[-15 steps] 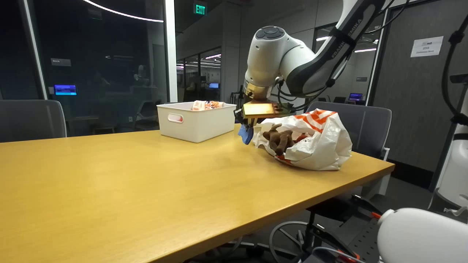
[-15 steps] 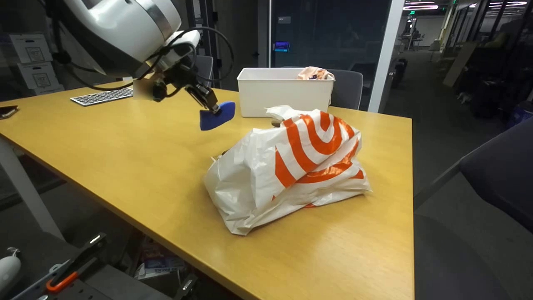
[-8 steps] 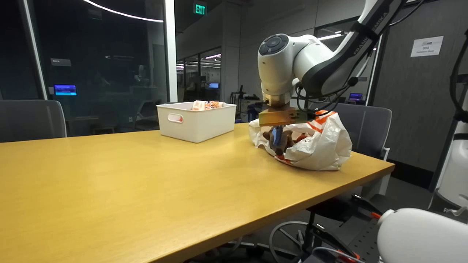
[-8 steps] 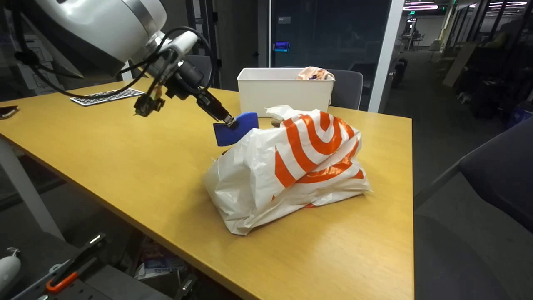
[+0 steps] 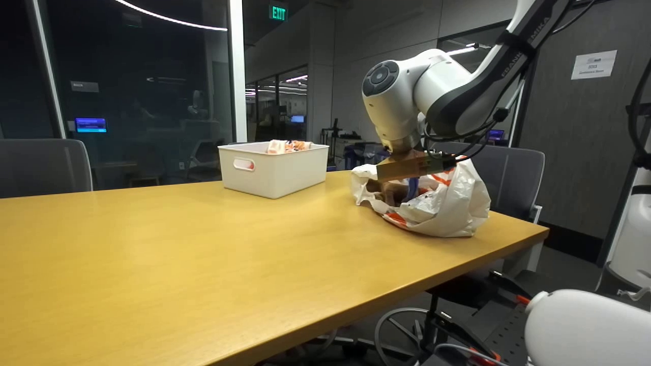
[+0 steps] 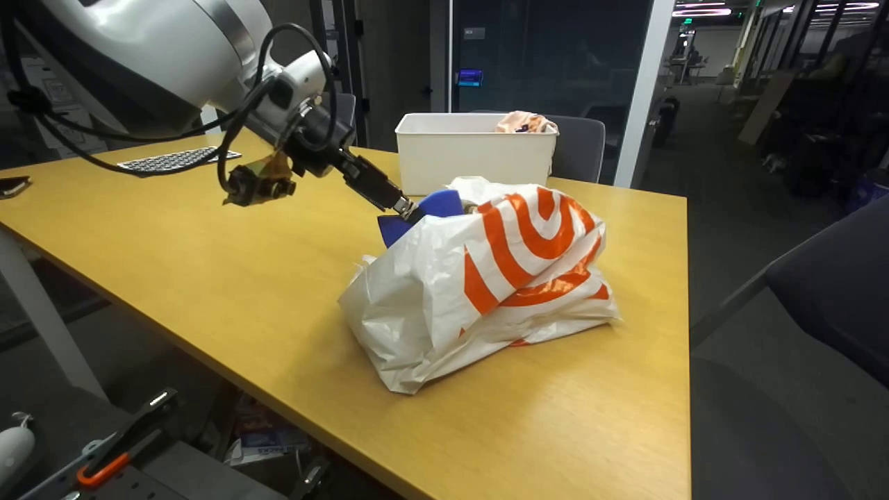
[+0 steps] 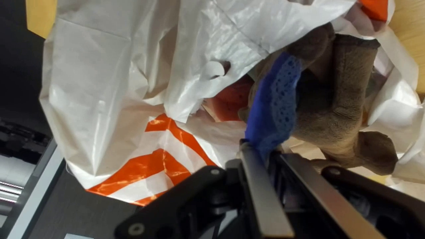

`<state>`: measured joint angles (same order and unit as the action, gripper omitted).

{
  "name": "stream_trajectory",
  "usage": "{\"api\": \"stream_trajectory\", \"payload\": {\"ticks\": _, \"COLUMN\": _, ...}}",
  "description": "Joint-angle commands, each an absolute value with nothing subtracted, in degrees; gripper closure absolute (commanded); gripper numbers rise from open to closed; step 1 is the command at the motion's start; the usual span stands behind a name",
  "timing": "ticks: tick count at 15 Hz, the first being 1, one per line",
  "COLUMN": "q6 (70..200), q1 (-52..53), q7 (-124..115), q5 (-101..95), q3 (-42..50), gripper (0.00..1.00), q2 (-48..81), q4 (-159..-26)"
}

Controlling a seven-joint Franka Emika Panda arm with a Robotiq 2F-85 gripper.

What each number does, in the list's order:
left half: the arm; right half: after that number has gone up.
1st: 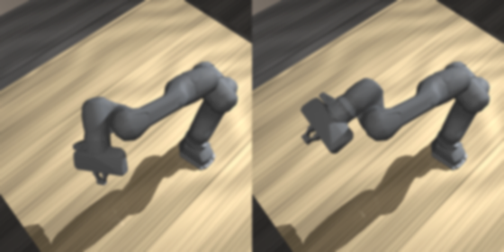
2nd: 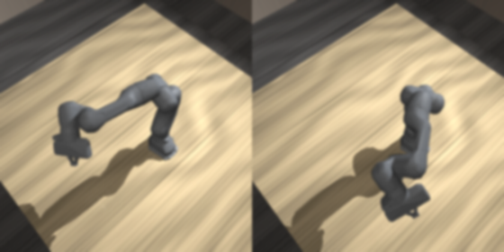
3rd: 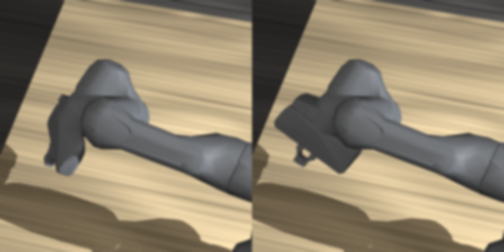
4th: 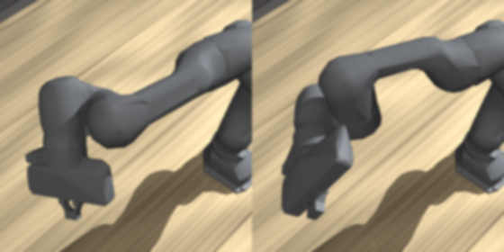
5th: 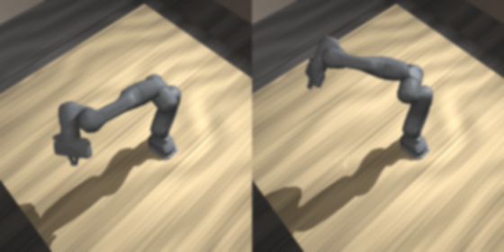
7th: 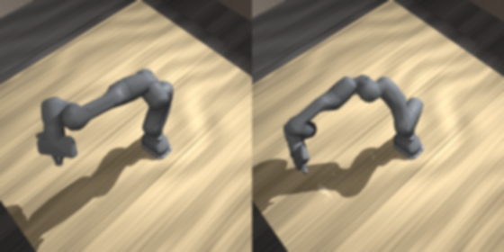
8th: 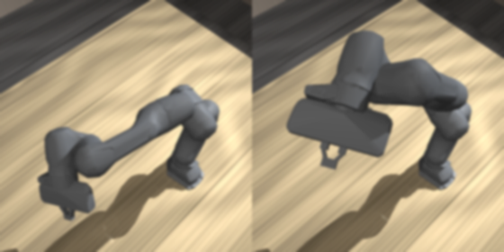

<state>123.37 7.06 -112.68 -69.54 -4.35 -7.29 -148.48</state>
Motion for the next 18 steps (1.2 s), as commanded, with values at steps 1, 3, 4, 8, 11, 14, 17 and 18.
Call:
{"api": "stream_trajectory", "payload": {"ticks": 1, "q6": 125.4, "q1": 5.5, "q7": -110.7, "q5": -73.6, "q3": -4.0, "gripper": 0.9, "q2": -7.2, "q4": -148.2}}
{"api": "stream_trajectory", "payload": {"ticks": 3, "q6": 124.2, "q1": 5.6, "q7": -108.9, "q5": -75.1, "q3": -4.4, "gripper": 0.9, "q2": -4.3, "q4": -147.1}}
{"api": "stream_trajectory", "payload": {"ticks": 4, "q6": 124.6, "q1": 5.5, "q7": -107.7, "q5": -74.7, "q3": -4.2, "gripper": 0.9, "q2": -2.9, "q4": -146.7}}
{"api": "stream_trajectory", "payload": {"ticks": 8, "q6": 126.9, "q1": 4.4, "q7": -106.6, "q5": -76.8, "q3": -3.3, "gripper": 0.9, "q2": 3.0, "q4": -145.6}}
{"api": "stream_trajectory", "payload": {"ticks": 11, "q6": 126.1, "q1": 4.0, "q7": -108.1, "q5": -78.0, "q3": -3.2, "gripper": 0.64, "q2": 5.3, "q4": -144.5}}
{"api": "stream_trajectory", "payload": {"ticks": 14, "q6": 126.2, "q1": 4.1, "q7": -110.8, "q5": -79.7, "q3": -3.5, "gripper": 0.55, "q2": 4.0, "q4": -144.6}}
{"api": "stream_trajectory", "payload": {"ticks": 17, "q6": 127.5, "q1": 4.3, "q7": -114.5, "q5": -81.0, "q3": -3.7, "gripper": 0.32, "q2": 2.3, "q4": -145.5}}
{"api": "stream_trajectory", "payload": {"ticks": 18, "q6": 127.5, "q1": 4.3, "q7": -115.3, "q5": -81.5, "q3": -3.8, "gripper": 0.23, "q2": 2.2, "q4": -145.5}}
